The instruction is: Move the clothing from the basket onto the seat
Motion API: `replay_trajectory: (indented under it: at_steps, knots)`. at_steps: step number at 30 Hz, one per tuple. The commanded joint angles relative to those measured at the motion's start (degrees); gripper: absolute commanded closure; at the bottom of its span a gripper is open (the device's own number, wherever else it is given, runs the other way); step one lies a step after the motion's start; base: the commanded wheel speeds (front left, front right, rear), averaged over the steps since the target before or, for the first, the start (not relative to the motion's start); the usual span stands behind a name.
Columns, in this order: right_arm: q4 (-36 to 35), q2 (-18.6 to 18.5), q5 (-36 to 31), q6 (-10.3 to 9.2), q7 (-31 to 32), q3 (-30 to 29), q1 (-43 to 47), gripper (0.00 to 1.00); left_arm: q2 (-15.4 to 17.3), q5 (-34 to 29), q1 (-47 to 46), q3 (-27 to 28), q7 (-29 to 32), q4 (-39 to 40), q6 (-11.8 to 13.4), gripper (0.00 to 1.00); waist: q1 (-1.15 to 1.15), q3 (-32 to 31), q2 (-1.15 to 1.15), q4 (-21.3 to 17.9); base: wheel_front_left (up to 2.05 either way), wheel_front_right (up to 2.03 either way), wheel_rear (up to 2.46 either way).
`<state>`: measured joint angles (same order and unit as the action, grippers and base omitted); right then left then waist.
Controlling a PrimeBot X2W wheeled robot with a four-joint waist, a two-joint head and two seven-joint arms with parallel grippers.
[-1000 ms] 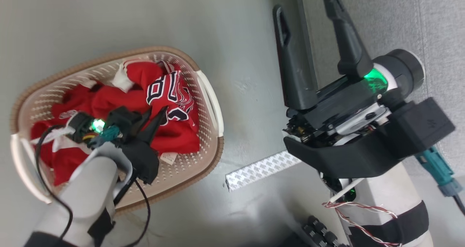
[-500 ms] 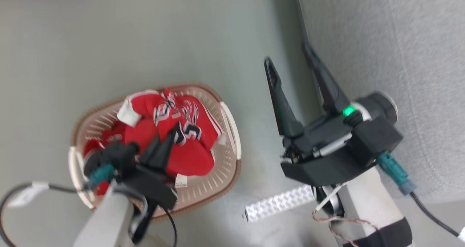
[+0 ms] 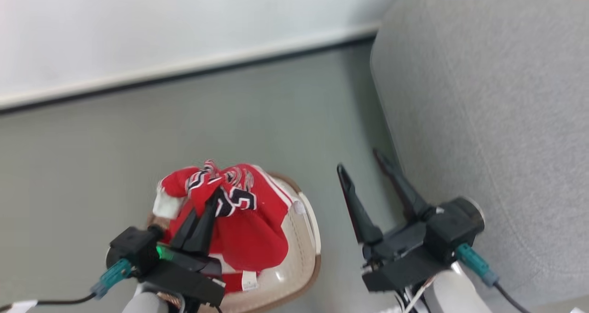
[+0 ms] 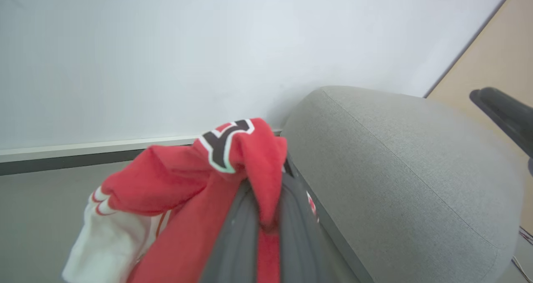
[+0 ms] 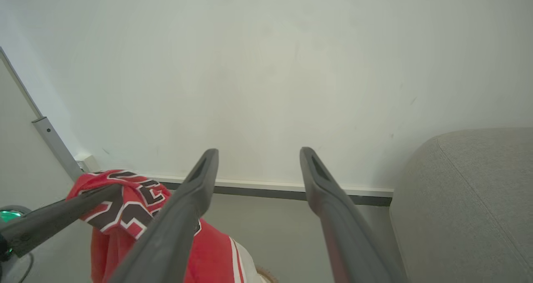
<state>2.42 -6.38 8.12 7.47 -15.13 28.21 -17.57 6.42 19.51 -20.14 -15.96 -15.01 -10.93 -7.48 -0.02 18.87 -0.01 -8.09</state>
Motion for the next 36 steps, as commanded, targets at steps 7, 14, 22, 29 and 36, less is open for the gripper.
replay_trajectory:
  at_steps: [7, 14, 22, 29, 36]
  knots:
    - [1.9, -1.3, 1.6, 0.04, 0.0, 1.7, 4.8, 0.0, -0.4, 1.2, 3.8, 2.5, -0.2, 4.1, 0.0, 1.0, 0.02, -12.3, 0.01, 1.8, 0.0, 0.0, 0.0]
    - [2.9, -1.9, 3.1, 0.04, 0.0, 3.7, 7.5, 0.0, 0.2, 1.3, 5.2, 4.3, -0.2, 6.2, 0.0, 1.0, 0.02, -17.3, 0.01, 1.3, 0.0, 0.0, 0.0]
    - [2.3, -0.8, 3.1, 0.04, 0.0, 3.1, 8.2, 0.0, 1.3, 1.8, 4.4, 4.7, -0.2, 6.6, 0.0, 1.0, 0.02, -19.0, 0.01, 0.9, 0.0, 0.0, 0.0]
    - [2.9, -1.3, 5.2, 0.04, 0.0, 6.3, 8.2, 0.0, 2.9, 0.3, 2.5, 0.4, -0.2, 4.5, 0.0, 1.0, 0.02, -19.9, 0.01, 1.5, 0.0, 0.0, 0.0]
    - [6.1, -1.9, 8.1, 0.03, 0.0, 12.0, 5.6, 0.0, 3.9, 0.6, -1.0, -5.5, 0.2, 1.8, 0.0, 1.0, 0.02, -20.3, 0.01, 1.6, 0.0, 0.0, 0.0]
